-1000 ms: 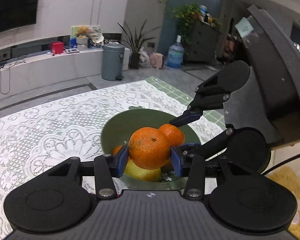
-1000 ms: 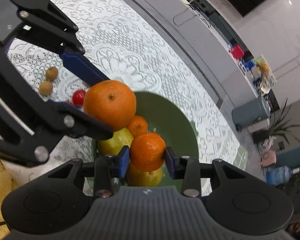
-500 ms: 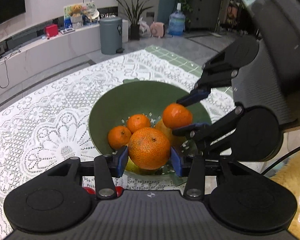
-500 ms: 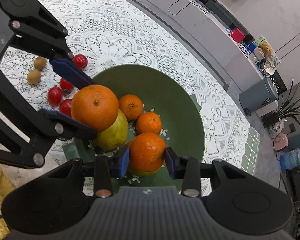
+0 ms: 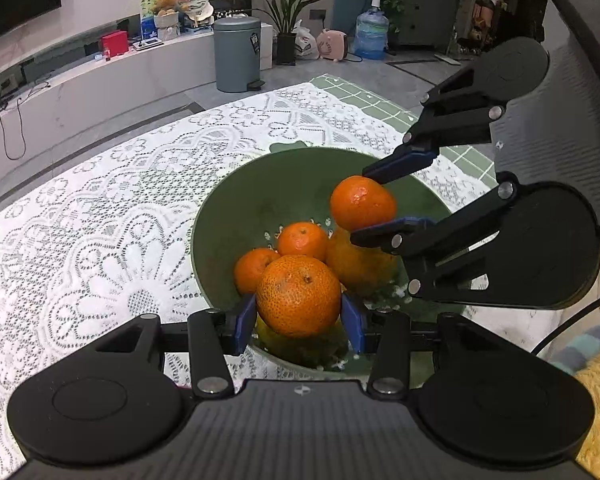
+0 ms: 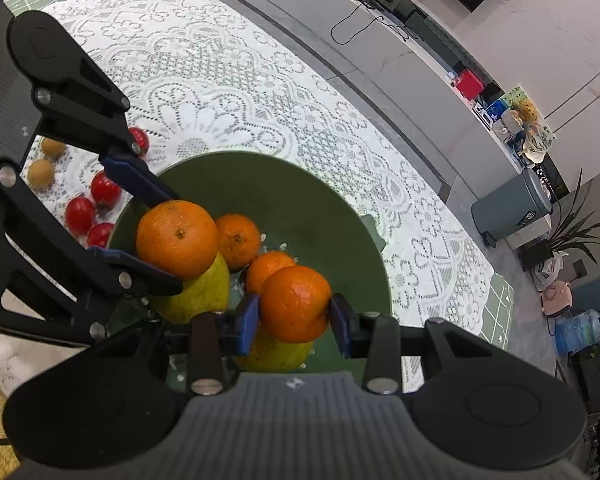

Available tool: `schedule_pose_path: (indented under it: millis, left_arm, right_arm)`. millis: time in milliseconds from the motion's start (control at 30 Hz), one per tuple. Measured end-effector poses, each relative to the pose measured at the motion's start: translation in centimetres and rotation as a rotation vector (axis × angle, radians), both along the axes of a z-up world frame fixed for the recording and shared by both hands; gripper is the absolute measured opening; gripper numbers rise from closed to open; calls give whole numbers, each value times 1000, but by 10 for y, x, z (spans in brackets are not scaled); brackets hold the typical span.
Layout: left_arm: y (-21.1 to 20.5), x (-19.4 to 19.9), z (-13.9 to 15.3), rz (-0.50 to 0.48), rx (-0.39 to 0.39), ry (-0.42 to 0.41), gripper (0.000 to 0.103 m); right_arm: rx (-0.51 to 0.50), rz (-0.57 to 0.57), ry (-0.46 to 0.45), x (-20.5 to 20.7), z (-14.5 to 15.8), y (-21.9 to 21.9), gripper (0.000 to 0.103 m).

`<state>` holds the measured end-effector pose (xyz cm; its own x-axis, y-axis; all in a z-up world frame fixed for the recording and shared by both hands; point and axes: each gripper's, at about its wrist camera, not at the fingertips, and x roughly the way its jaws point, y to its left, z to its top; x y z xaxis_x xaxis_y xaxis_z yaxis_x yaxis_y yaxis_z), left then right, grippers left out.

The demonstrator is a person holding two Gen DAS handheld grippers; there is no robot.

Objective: Organize fruits
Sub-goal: 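Carry both mandarins into the green colander and open both tools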

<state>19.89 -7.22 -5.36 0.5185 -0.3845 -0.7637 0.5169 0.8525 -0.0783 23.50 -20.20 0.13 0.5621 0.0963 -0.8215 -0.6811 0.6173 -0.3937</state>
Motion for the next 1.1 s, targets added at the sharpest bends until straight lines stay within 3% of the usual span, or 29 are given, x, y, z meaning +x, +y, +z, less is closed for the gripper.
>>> schedule_pose_path:
  millis: [367, 667, 867, 1100]
  left_arm:
    - [10, 14, 1, 28, -94, 47, 53]
    - [10, 5, 1, -86, -46, 56, 54]
    - [5, 2, -1, -104, -35, 58, 57]
    - [1, 3, 2, -100, -43, 47, 57]
  right_arm:
    - [37, -60, -7, 25, -3, -3, 36]
    - [123, -112, 87, 43, -9, -11, 35]
    - [169, -150, 167, 43, -19, -18, 35]
    - [194, -180, 172, 42, -16, -24, 35]
